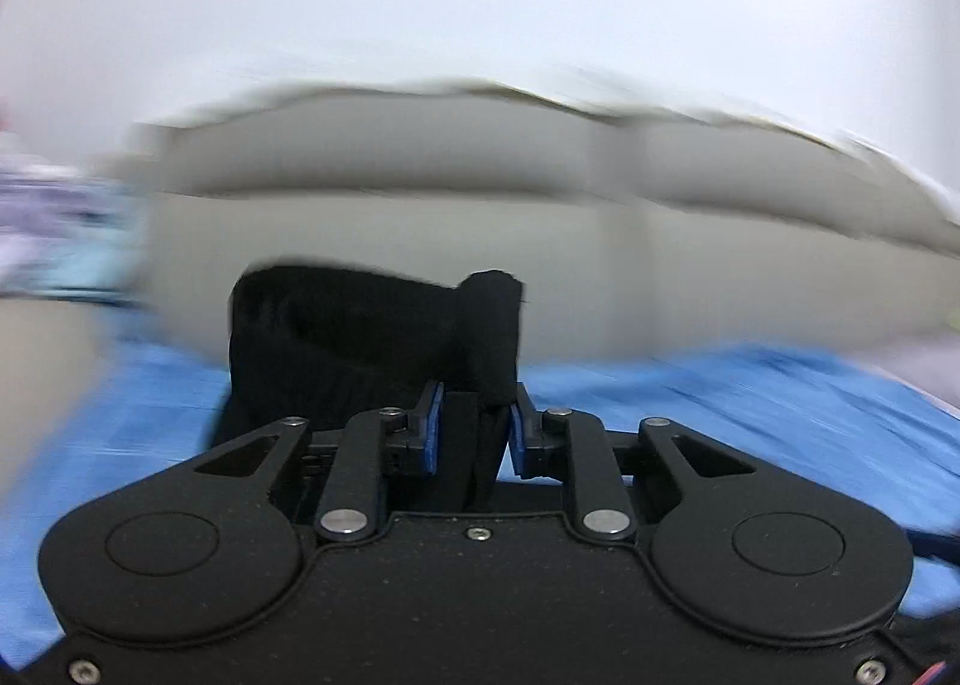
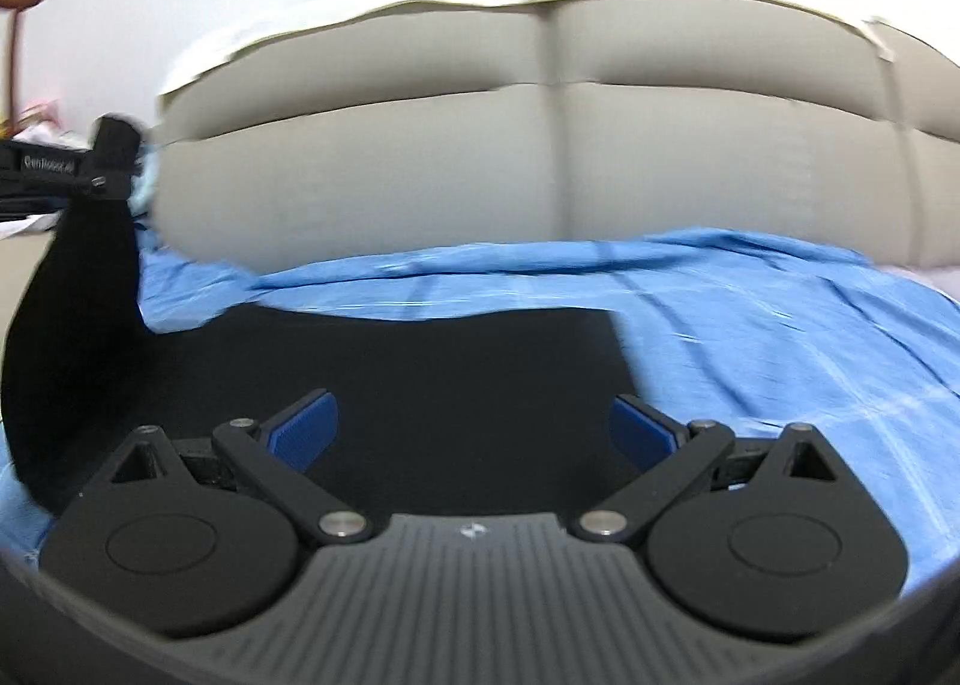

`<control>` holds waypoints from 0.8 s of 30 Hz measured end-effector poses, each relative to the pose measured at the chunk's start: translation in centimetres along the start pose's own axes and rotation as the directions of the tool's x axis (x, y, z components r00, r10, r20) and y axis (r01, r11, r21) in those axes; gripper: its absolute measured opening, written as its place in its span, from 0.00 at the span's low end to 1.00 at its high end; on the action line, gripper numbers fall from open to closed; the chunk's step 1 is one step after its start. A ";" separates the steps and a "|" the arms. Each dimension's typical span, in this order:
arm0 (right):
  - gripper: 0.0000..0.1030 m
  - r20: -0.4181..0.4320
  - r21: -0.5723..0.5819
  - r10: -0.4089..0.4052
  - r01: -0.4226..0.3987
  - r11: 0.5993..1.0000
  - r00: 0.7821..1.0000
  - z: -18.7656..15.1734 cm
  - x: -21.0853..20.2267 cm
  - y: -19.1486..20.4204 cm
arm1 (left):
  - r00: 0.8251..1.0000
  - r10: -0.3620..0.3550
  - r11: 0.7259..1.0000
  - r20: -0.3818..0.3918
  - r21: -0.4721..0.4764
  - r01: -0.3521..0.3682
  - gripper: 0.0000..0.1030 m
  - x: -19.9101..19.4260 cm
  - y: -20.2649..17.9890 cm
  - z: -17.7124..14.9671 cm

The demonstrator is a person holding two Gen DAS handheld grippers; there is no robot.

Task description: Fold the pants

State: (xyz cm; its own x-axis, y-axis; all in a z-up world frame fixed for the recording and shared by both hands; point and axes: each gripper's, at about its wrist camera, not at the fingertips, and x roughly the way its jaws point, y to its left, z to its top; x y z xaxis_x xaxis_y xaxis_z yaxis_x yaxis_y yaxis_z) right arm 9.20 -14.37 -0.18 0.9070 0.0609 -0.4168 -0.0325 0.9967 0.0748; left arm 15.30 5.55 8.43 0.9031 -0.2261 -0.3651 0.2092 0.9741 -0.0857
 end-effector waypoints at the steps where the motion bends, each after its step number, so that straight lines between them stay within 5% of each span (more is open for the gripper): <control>1: 1.00 -0.003 0.015 -0.015 0.015 1.000 1.000 -0.1 -0.2 -0.9 | 0.995 -0.082 0.996 -0.051 0.023 0.084 0.25 1.1 -1.9 -0.2; 3: 1.00 -0.014 0.033 -0.040 0.040 0.999 0.999 -0.5 -0.6 -2.4 | 0.963 -0.210 0.971 -0.166 0.076 0.225 0.44 2.9 -5.1 -0.9; 5: 1.00 -0.032 0.036 -0.056 0.057 0.998 0.998 -1.1 -0.7 -3.4 | 0.943 -0.241 0.955 -0.230 0.118 0.273 0.57 3.5 -7.1 -1.8; 9: 1.00 -0.058 0.035 -0.061 0.063 0.997 0.996 -2.1 -0.8 -4.3 | 0.947 -0.227 0.948 -0.228 0.172 0.269 0.80 1.9 -7.5 -3.1; 12: 1.00 -0.059 0.071 -0.040 0.044 0.996 0.997 -2.7 -0.5 -4.2 | 0.945 -0.240 0.955 -0.223 0.122 0.271 0.80 0.0 -5.8 -3.8; 14: 1.00 -0.040 0.111 -0.023 0.027 0.993 0.999 -3.0 -0.3 -3.8 | 0.959 -0.206 0.973 -0.194 0.068 0.223 0.77 -1.4 -3.6 -4.4; 18: 1.00 -0.009 0.177 -0.015 0.016 0.984 1.000 -3.3 -0.1 -2.7 | 0.982 -0.029 1.000 -0.186 0.001 0.029 0.52 -1.8 0.2 -6.2; 24: 0.89 0.069 0.205 -0.068 0.053 0.977 0.995 -2.6 -0.1 -1.1 | 0.955 0.143 0.990 -0.260 0.022 -0.142 0.46 -0.6 2.8 -10.1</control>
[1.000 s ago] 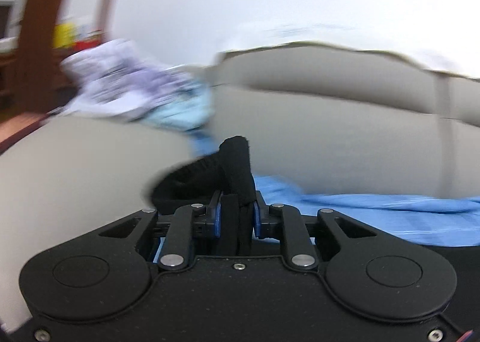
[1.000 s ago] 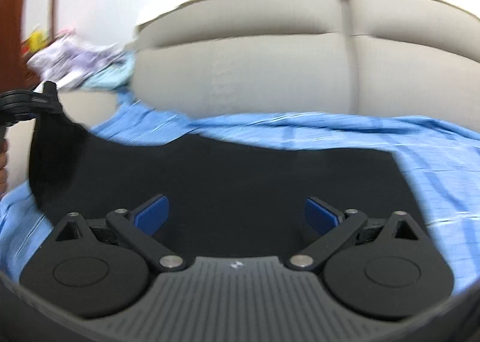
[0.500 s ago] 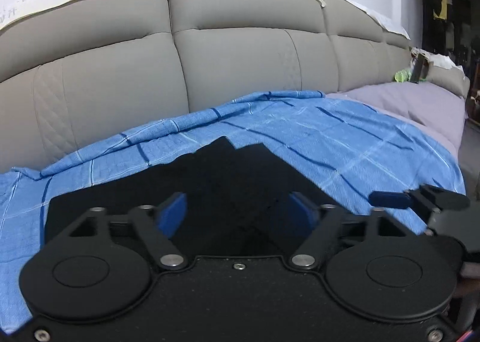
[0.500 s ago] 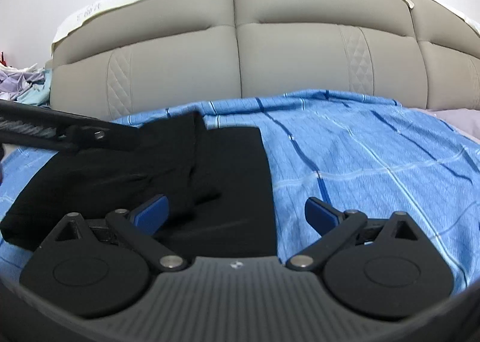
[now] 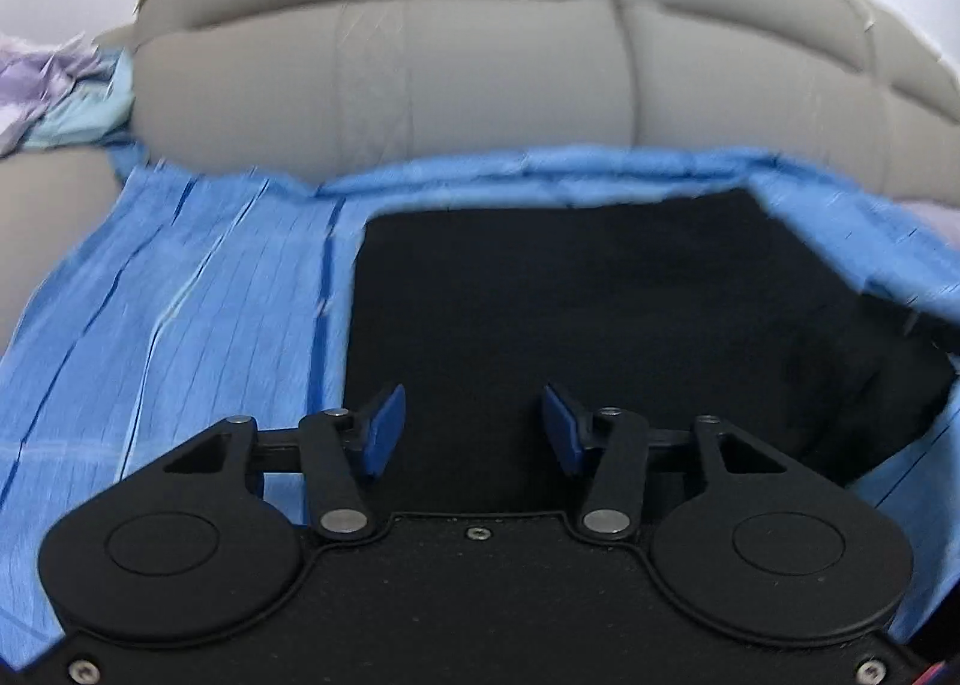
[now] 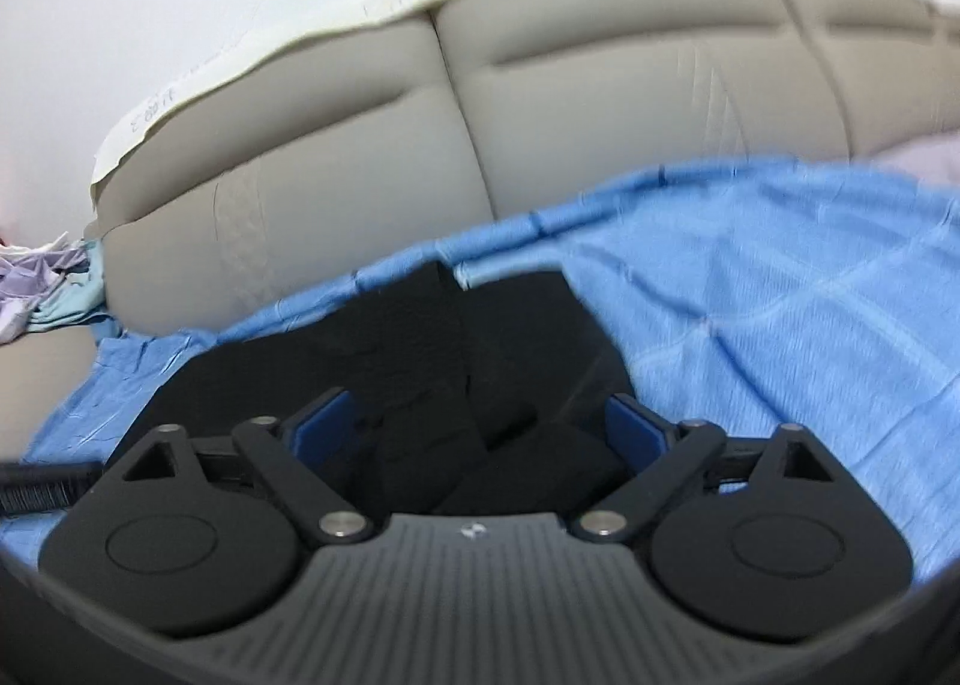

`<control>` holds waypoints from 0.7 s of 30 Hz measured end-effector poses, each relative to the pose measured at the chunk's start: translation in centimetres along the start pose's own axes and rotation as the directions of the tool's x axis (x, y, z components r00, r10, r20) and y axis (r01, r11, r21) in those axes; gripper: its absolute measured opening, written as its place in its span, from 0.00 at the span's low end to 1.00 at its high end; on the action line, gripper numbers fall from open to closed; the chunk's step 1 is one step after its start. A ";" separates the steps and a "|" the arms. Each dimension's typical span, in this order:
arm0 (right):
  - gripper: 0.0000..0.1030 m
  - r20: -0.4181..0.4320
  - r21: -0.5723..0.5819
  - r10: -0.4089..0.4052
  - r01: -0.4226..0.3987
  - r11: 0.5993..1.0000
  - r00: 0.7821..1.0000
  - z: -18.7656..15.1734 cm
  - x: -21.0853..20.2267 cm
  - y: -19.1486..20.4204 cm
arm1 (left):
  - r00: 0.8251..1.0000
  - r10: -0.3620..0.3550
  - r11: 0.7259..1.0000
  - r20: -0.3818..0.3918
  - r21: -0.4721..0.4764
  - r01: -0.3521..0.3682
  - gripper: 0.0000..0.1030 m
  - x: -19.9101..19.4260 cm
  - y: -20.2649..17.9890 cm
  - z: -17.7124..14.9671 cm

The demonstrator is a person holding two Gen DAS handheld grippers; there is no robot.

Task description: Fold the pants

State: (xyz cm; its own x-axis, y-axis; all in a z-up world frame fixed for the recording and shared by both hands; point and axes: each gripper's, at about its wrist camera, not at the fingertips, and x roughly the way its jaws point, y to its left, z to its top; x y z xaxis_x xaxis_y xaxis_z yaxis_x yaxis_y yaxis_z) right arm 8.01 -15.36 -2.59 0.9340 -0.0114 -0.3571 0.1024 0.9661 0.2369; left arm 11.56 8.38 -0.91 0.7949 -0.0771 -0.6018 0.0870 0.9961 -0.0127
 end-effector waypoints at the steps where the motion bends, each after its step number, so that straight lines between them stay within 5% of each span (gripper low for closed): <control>1: 0.88 0.034 -0.032 -0.018 0.019 0.999 0.999 0.1 -0.3 0.6 | 1.000 0.011 1.000 -0.012 0.001 -0.011 0.47 0.4 0.1 -0.6; 5: 0.89 0.080 -0.076 -0.046 0.052 0.996 0.996 0.6 -0.2 1.8 | 0.999 0.032 0.999 0.034 0.029 -0.033 0.48 0.3 -0.4 -1.4; 10: 0.81 -0.133 -0.003 -0.063 0.063 0.998 0.989 0.2 4.4 1.2 | 0.999 0.020 1.000 0.042 -0.003 -0.020 0.49 0.6 0.1 -1.5; 12: 0.81 -0.133 0.023 -0.054 0.057 0.998 0.990 0.0 5.1 1.2 | 0.999 0.015 1.000 0.045 -0.007 -0.015 0.49 0.2 0.0 -1.7; 15: 0.80 -0.166 0.017 0.000 0.003 1.000 0.986 0.3 5.8 1.7 | 0.998 0.024 1.000 0.055 -0.009 -0.023 0.49 0.1 0.2 -1.9; 21: 0.60 -0.165 0.136 0.089 -0.066 0.988 0.982 0.5 4.9 -0.4 | 0.999 0.010 0.999 0.051 -0.034 -0.008 0.50 -0.3 0.6 -2.0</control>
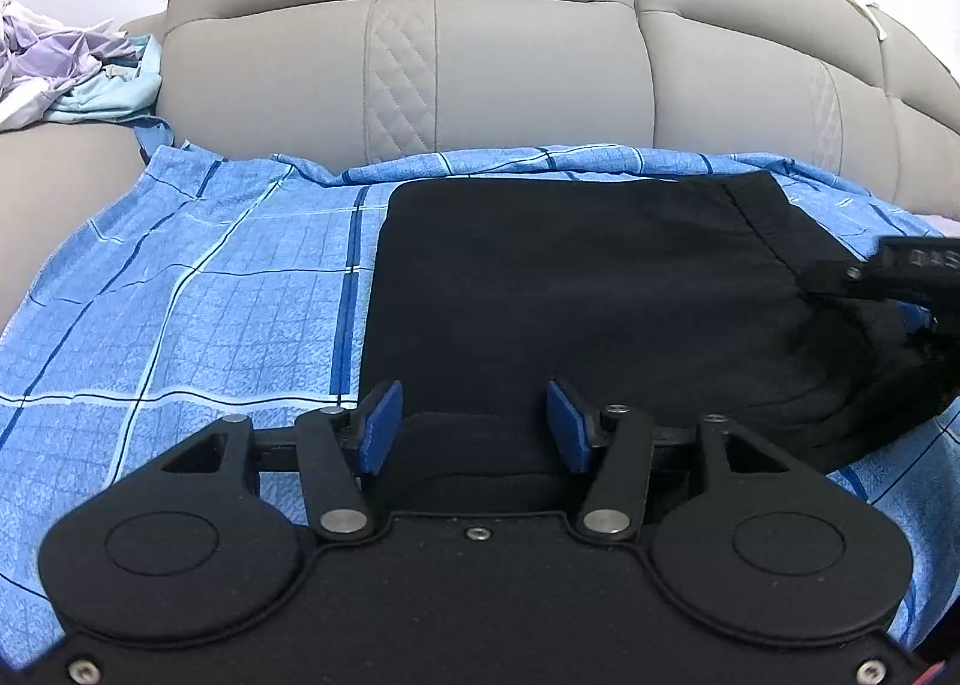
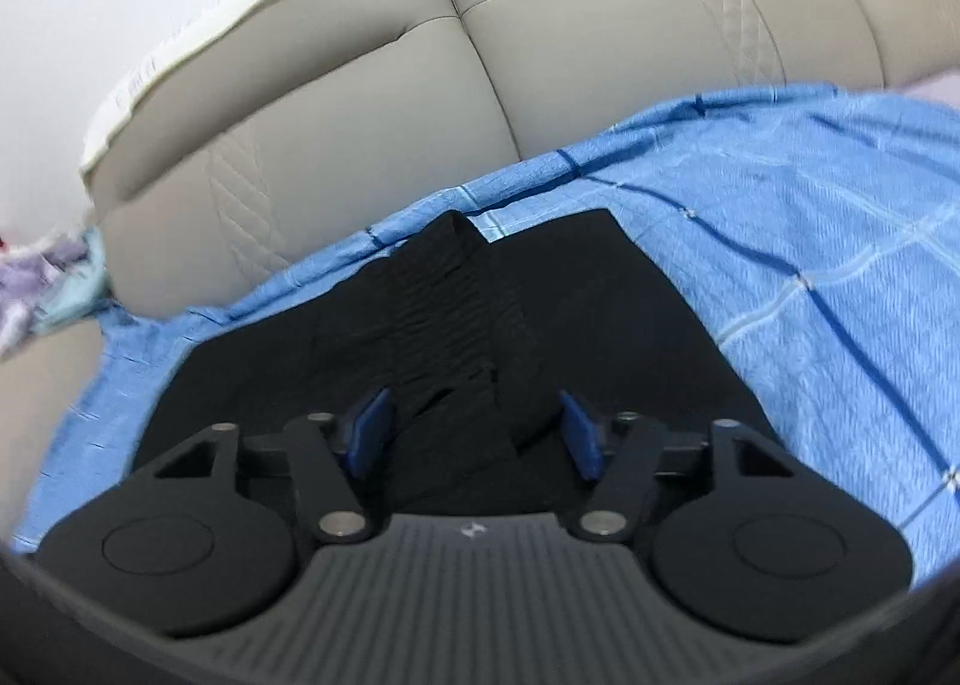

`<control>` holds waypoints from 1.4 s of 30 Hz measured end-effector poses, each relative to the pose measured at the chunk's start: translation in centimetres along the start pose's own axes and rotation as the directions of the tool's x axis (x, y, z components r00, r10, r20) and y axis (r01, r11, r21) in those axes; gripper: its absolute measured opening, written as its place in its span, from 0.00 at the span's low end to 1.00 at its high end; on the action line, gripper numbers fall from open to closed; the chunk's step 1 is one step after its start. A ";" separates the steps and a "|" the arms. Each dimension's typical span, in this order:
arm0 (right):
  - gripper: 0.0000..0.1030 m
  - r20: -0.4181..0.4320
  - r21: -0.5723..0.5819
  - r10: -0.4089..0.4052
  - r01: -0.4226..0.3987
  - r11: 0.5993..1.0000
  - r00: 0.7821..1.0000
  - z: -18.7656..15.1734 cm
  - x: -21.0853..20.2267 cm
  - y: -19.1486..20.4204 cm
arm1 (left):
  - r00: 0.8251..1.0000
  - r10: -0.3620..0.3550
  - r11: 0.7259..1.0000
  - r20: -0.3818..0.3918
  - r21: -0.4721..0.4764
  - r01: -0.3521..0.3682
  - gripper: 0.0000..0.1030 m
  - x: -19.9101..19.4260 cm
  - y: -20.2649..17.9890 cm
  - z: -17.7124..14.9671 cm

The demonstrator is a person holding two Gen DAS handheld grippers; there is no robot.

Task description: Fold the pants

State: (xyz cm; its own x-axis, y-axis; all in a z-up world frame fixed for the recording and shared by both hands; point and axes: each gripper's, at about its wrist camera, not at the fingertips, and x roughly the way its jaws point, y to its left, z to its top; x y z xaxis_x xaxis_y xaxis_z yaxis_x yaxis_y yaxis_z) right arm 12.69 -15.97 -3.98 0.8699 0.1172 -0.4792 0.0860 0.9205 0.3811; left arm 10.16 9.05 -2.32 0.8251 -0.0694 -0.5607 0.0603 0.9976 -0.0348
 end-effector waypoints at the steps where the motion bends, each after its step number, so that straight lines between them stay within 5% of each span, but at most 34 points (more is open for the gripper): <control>1: 0.60 -0.003 0.013 0.010 -0.010 1.000 1.000 -0.2 -0.4 -0.3 | 1.000 -0.002 1.000 0.001 0.001 0.002 0.51 0.0 0.0 -0.1; 11: 0.65 -0.005 -0.028 0.021 -0.021 0.999 1.000 -0.9 -1.0 0.1 | 1.000 0.007 1.000 0.002 0.010 -0.007 0.53 0.0 -0.3 -0.1; 14: 0.65 0.035 -0.103 -0.076 0.080 0.991 0.996 -0.5 0.6 1.2 | 1.000 -0.006 1.000 -0.010 0.003 0.006 0.55 0.1 -0.3 0.1; 17: 0.62 0.113 -0.345 -0.221 0.247 0.906 0.969 -2.2 1.7 5.0 | 1.000 0.002 1.000 -0.014 0.003 -0.002 0.55 0.1 -0.4 0.1; 19: 0.62 0.064 -0.275 -0.167 0.178 0.945 0.984 -1.9 0.8 4.8 | 1.000 0.001 1.000 -0.012 -0.001 -0.001 0.55 0.1 -0.3 0.0; 21: 0.61 -0.005 -0.014 0.003 -0.003 1.000 1.000 -1.1 -0.2 1.8 | 1.000 -0.001 1.000 -0.011 -0.001 0.001 0.55 0.0 -0.3 0.0; 23: 0.51 -0.023 0.156 0.075 -0.071 0.985 0.997 -0.5 -0.8 -0.6 | 1.000 0.002 1.000 -0.012 0.002 -0.002 0.55 0.0 -0.3 0.0; 28: 0.48 -0.060 0.036 0.077 -0.074 0.997 0.995 0.0 0.0 -0.1 | 1.000 0.016 1.000 -0.016 -0.002 -0.016 0.57 0.2 -0.5 0.1; 34: 0.16 0.046 -0.110 -0.084 0.089 0.990 0.995 1.2 0.2 2.5 | 0.998 -0.027 0.999 -0.060 -0.035 0.024 0.57 -0.3 -0.9 1.4; 37: 0.15 0.120 -0.220 -0.144 0.168 0.961 0.982 1.3 -1.3 3.7 | 0.998 -0.020 1.000 -0.063 -0.004 0.020 0.57 -0.5 -1.9 1.1; 42: 0.16 0.114 -0.187 -0.187 0.206 0.961 0.976 1.1 -2.0 1.8 | 0.998 -0.027 0.998 -0.054 0.056 0.030 0.60 -1.0 -3.2 0.6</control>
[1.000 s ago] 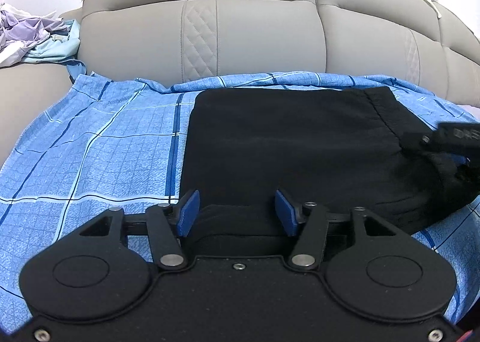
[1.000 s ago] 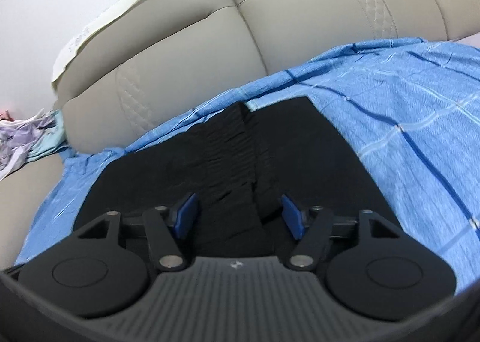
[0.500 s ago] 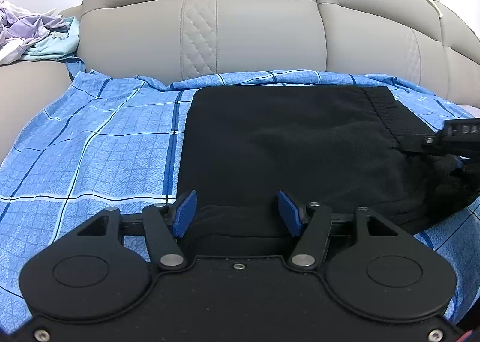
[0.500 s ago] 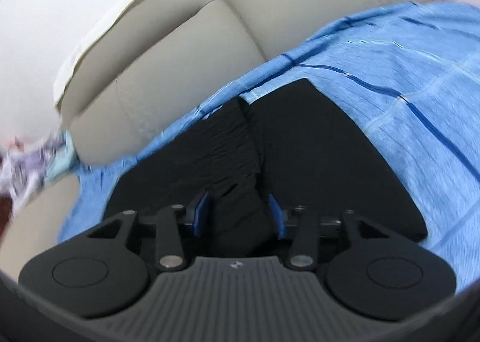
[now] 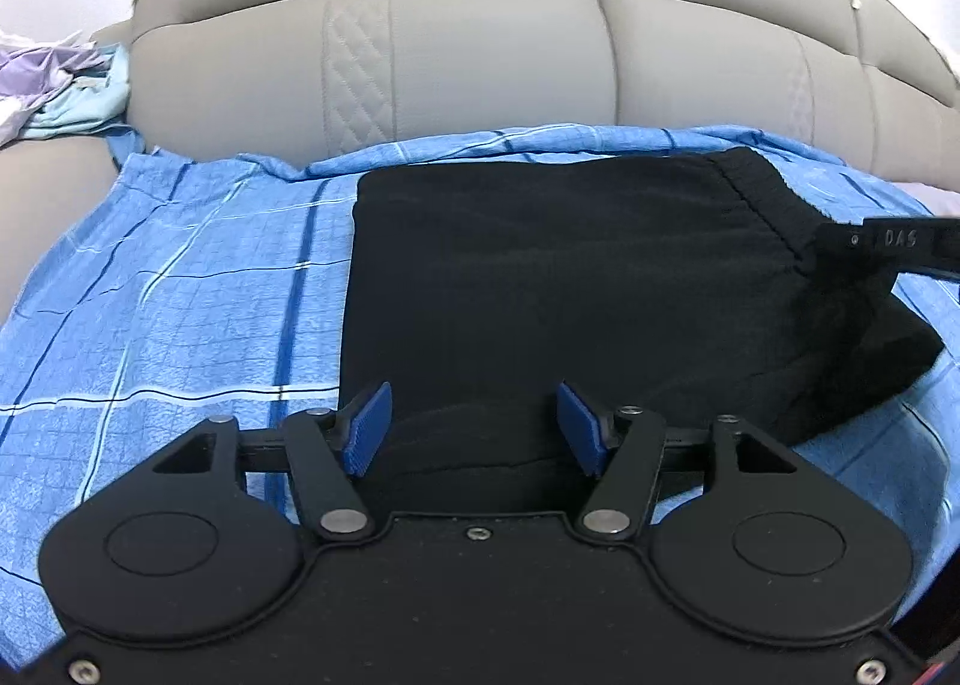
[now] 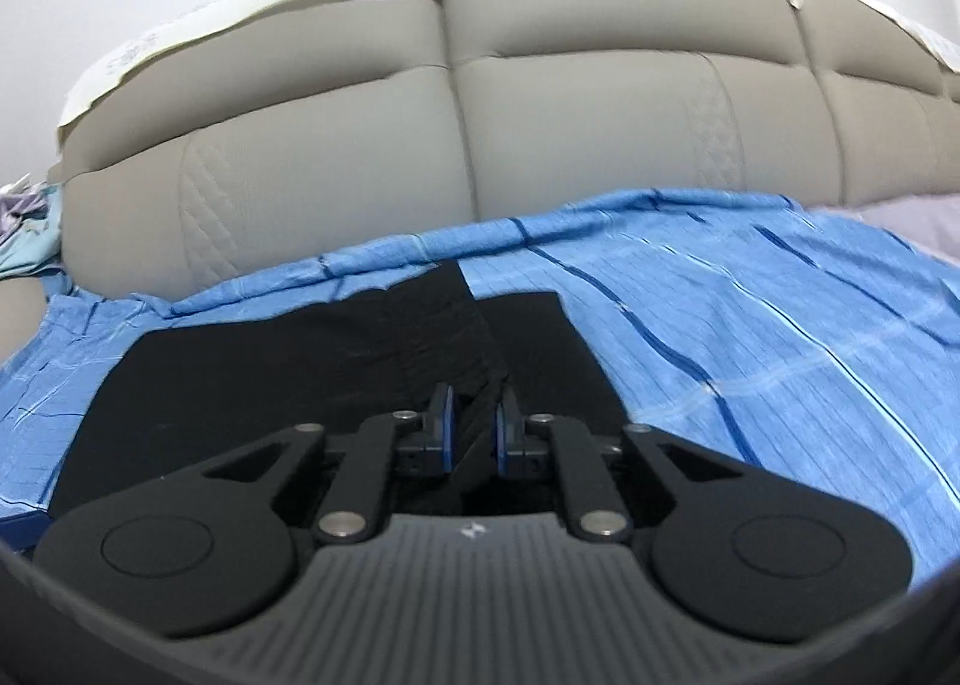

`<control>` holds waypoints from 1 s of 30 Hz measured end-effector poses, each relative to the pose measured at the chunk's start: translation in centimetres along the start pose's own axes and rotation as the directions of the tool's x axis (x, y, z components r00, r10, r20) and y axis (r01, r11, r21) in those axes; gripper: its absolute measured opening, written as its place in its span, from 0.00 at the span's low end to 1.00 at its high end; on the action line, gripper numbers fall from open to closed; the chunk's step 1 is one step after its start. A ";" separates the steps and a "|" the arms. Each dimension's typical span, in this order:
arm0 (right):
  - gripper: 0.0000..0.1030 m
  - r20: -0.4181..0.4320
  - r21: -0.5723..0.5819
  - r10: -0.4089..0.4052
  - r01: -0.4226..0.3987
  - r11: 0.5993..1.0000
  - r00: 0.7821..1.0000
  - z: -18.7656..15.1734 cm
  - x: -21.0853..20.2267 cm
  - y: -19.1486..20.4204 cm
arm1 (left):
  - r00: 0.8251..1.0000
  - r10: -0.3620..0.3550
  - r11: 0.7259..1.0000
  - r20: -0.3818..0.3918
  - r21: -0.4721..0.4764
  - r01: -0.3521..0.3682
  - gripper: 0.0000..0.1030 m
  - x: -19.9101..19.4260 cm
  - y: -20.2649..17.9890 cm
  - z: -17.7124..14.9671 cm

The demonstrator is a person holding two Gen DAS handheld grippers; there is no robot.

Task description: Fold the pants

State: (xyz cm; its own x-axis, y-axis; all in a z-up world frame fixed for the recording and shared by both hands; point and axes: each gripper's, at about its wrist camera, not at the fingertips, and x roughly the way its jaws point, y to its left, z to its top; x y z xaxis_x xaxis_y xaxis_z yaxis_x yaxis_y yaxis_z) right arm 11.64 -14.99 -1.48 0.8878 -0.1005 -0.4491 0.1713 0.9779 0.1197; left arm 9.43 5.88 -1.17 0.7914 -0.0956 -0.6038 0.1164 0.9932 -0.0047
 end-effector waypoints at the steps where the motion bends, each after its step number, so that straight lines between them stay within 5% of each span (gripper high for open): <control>1: 0.16 0.004 -0.004 -0.021 0.021 1.000 1.000 -0.2 -0.3 -0.2 | 1.000 -0.007 1.000 -0.004 0.001 0.007 0.61 -0.1 -0.1 0.0; 8: 0.23 0.002 -0.009 -0.078 0.078 0.997 0.997 -0.4 0.6 -1.5 | 1.000 -0.008 1.000 -0.011 -0.006 0.007 0.64 0.0 -0.1 -0.1; 10: 0.43 0.017 -0.035 0.019 -0.019 0.999 1.000 -0.3 -0.2 -0.9 | 1.000 0.001 1.000 -0.009 -0.014 -0.001 0.66 0.1 0.2 -0.2; 11: 0.61 0.037 -0.047 0.042 -0.040 0.998 0.998 -0.4 -0.7 -0.5 | 1.000 0.001 1.000 -0.010 -0.020 -0.001 0.68 0.2 0.5 -0.3; 13: 0.68 0.043 -0.060 0.050 -0.048 0.997 0.998 -0.6 -1.6 0.3 | 1.000 0.005 0.999 -0.017 -0.040 -0.006 0.71 0.4 1.1 -0.3; 19: 0.68 -0.003 0.168 -0.017 0.017 0.986 1.000 -2.6 -3.9 -1.3 | 0.999 -0.015 0.996 -0.031 -0.089 0.012 0.75 0.7 2.2 -0.5; 26: 0.67 -0.075 0.221 0.086 -0.067 0.973 0.993 -3.3 -1.4 -2.3 | 1.000 -0.013 0.997 -0.028 -0.078 0.011 0.76 0.8 2.0 -0.5; 30: 0.70 -0.024 0.283 0.104 -0.093 0.955 0.994 -2.3 0.8 -2.8 | 1.000 -0.013 0.997 -0.026 -0.074 0.011 0.76 0.8 2.0 -0.5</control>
State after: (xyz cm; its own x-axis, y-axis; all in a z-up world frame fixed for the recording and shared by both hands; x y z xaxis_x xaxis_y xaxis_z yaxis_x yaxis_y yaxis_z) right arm 10.93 -17.35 -4.22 0.8902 0.0066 -0.4555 0.2014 0.8911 0.4066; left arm 9.99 7.79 -2.07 0.7739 -0.1062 -0.6243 0.0801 0.9943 -0.0699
